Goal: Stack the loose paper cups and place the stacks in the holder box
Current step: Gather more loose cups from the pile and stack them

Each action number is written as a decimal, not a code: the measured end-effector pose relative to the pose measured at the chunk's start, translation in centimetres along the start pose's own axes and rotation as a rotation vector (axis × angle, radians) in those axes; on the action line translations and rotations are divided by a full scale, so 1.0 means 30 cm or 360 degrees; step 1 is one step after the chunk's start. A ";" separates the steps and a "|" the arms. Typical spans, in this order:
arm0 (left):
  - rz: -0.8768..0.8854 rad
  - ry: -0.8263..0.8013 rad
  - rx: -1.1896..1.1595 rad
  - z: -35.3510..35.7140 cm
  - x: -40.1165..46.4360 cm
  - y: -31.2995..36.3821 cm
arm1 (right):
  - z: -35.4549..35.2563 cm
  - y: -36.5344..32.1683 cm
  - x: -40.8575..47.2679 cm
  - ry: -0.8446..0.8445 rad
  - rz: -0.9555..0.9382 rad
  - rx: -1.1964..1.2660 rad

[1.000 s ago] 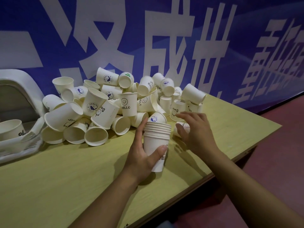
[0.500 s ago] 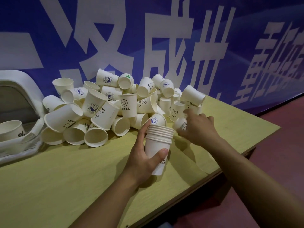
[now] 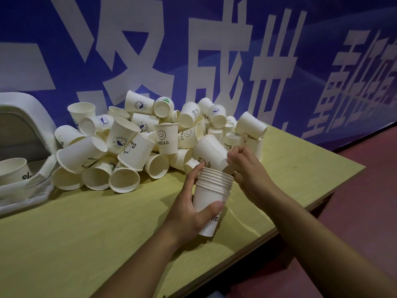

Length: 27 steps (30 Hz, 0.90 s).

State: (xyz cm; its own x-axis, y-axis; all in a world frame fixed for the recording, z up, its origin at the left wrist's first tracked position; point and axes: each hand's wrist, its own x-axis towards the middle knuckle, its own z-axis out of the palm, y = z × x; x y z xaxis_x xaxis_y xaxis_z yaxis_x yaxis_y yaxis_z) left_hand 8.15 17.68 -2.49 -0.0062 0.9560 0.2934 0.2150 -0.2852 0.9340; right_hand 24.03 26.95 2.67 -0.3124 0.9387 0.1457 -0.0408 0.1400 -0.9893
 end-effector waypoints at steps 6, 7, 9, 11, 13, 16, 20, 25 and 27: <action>0.0008 0.0012 0.0014 0.001 -0.004 0.009 | 0.006 -0.001 0.004 0.0055 -0.0026 -0.0016; 0.0012 0.0014 0.0016 0.001 -0.004 0.009 | 0.000 -0.002 0.006 0.0024 -0.0039 -0.0051; 0.0020 0.0023 0.0025 0.001 -0.004 0.008 | -0.006 -0.003 0.007 -0.0056 -0.0067 -0.0123; 0.0034 0.0044 0.0034 0.003 -0.003 0.006 | -0.008 -0.003 0.006 -0.0071 -0.0080 -0.0143; 0.0062 0.0060 0.0048 0.005 -0.003 0.003 | -0.006 -0.007 0.005 -0.0071 -0.0071 -0.0128; 0.0072 0.0094 0.0025 0.006 -0.003 0.003 | -0.010 -0.010 0.004 -0.0085 -0.0110 -0.0132; 0.0076 0.0215 -0.0055 0.004 0.001 0.016 | -0.005 -0.003 -0.001 -0.0146 -0.0260 -0.0331; 0.0099 0.0340 -0.0070 -0.017 0.005 0.011 | 0.002 0.034 -0.022 -0.0252 -0.0441 -0.0693; 0.0098 0.0343 -0.0083 -0.016 0.006 0.012 | -0.015 0.023 0.004 -0.0302 -0.0475 -0.0824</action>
State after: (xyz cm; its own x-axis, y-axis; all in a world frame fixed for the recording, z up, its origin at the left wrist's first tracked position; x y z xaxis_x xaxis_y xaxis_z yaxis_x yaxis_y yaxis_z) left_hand 7.75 17.70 -1.99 -0.2039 0.9015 0.3818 0.1709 -0.3512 0.9206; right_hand 24.40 27.29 2.00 -0.5234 0.7700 0.3648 0.2978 0.5664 -0.7684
